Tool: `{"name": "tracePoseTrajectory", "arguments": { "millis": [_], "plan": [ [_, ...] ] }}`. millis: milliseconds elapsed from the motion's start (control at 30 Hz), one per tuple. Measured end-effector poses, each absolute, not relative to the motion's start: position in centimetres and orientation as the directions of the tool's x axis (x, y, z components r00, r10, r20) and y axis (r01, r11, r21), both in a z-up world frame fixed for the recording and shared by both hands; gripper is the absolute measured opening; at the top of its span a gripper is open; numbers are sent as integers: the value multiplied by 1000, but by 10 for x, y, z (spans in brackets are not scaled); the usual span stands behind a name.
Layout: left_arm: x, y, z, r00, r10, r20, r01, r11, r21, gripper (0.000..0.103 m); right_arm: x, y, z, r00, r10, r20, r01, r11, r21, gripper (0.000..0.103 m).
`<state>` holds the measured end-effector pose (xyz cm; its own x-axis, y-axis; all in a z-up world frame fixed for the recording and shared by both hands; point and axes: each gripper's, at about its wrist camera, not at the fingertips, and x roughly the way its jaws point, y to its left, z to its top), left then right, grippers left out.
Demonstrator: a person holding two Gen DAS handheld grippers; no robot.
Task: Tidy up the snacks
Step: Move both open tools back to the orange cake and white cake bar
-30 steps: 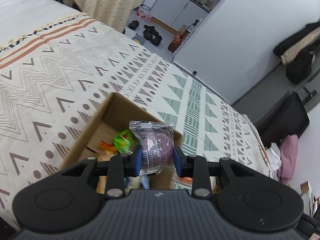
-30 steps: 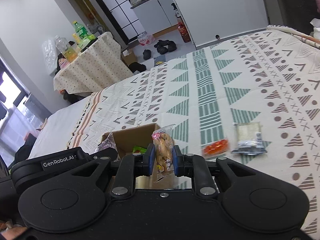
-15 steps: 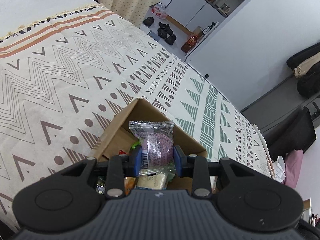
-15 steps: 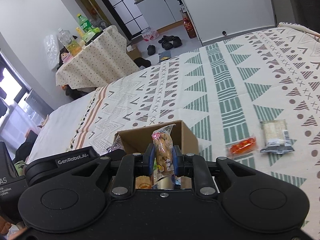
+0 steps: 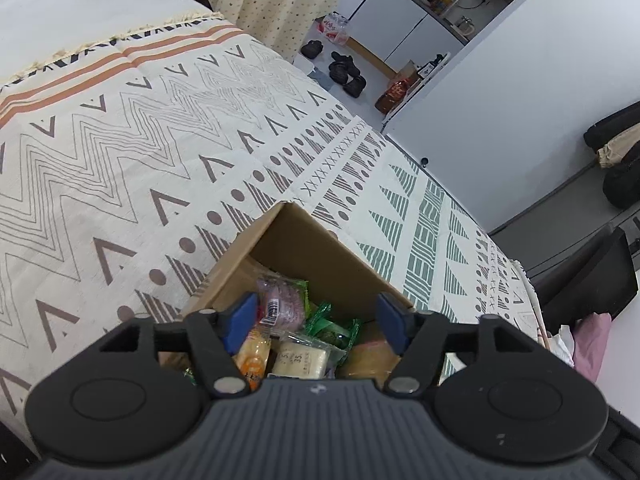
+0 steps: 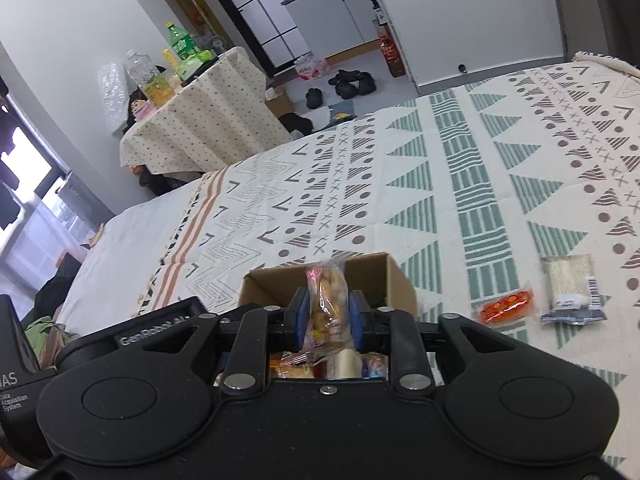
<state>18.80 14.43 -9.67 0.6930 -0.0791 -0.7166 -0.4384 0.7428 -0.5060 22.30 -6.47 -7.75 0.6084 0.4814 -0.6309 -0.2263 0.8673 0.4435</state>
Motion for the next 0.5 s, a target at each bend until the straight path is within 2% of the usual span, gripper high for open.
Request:
{"name": "tracePoseTrajectory", "arguments": {
  "millis": [67,167,300,500],
  "plan": [
    [188,138,-94,692,-77,-718,-430,755,-495,77,222,-74,-74,623,473,-623,-211,869,449,39],
    [190,126,-92,686,-84,-722,-412,773,-482,83,219,-90,-71,639,454,-621,-195,877,440,43],
    [192,108,-91,672,-90,-735,-392,799,-456,85,213,-113,-71,654,430,-622,-169,885,433,52],
    [193,82,-86,666,-93,-740,-355,834,-423,87,203,-149,-77,665,398,-633,-126,894,429,56]
  ]
}}
